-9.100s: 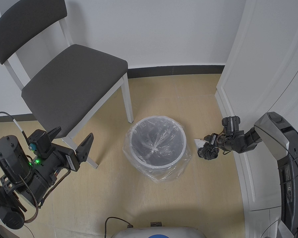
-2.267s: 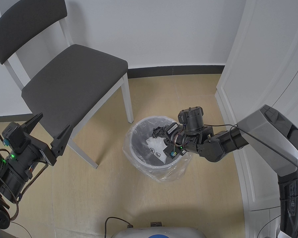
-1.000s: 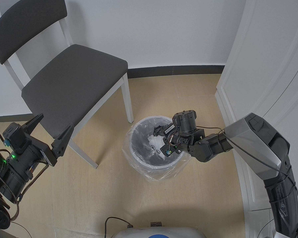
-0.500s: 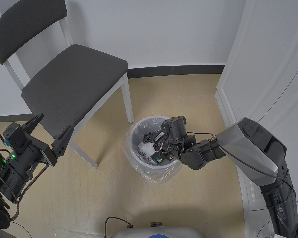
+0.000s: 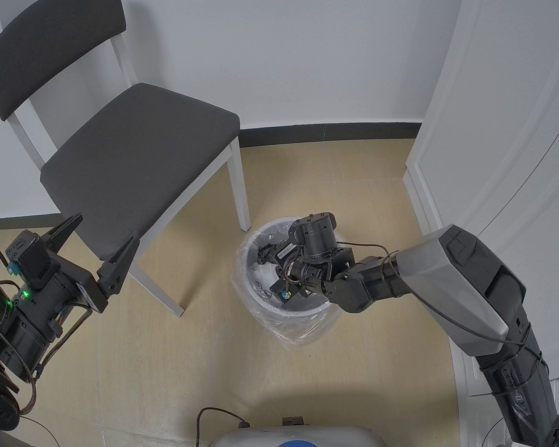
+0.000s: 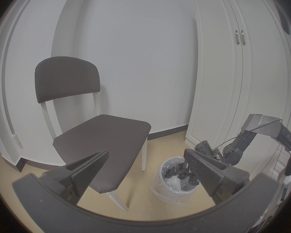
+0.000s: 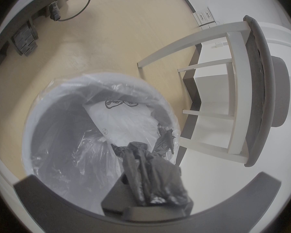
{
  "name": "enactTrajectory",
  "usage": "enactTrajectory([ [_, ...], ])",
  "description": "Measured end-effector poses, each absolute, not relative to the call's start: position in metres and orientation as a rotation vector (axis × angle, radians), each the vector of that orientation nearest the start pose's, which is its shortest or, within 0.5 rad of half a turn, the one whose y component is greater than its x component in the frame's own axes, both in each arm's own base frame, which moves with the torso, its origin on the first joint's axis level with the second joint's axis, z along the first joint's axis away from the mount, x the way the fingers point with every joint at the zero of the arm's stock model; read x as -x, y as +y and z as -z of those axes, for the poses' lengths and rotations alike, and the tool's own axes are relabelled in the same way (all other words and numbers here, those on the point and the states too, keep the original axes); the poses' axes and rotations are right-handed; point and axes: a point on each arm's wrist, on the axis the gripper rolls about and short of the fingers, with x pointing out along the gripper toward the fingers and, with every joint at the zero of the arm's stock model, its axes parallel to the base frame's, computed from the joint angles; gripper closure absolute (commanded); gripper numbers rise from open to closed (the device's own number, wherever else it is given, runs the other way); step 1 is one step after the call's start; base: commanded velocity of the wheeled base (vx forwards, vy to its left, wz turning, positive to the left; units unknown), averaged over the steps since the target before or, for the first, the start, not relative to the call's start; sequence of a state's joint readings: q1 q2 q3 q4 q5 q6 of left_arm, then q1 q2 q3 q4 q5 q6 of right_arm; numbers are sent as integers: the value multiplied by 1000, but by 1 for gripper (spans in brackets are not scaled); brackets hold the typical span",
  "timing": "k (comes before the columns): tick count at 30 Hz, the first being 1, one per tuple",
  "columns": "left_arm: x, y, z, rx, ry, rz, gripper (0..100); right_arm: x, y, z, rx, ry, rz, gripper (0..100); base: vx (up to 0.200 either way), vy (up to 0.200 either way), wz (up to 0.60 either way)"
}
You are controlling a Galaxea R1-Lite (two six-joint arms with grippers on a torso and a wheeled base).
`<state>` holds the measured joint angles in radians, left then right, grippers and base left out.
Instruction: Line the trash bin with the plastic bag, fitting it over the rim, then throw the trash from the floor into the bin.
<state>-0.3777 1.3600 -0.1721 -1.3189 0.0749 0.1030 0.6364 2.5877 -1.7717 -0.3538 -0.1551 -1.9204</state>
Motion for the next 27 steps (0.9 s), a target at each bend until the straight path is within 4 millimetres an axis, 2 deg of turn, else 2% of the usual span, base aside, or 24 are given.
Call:
enactTrajectory([
  [5, -162, -63, -173, -72, -144, 295, 0, -425, 303, -33, 2022, -150, -752, 100, 0, 0, 0],
  [15, -163, -63, -172, -73, -141, 296, 0, -434, 277, -28, 2031, -78, -755, 100, 0, 0, 0],
  [27, -163, -63, -172, -74, -136, 297, 0, -427, 268, -38, 2034, -62, -763, 100, 0, 0, 0],
])
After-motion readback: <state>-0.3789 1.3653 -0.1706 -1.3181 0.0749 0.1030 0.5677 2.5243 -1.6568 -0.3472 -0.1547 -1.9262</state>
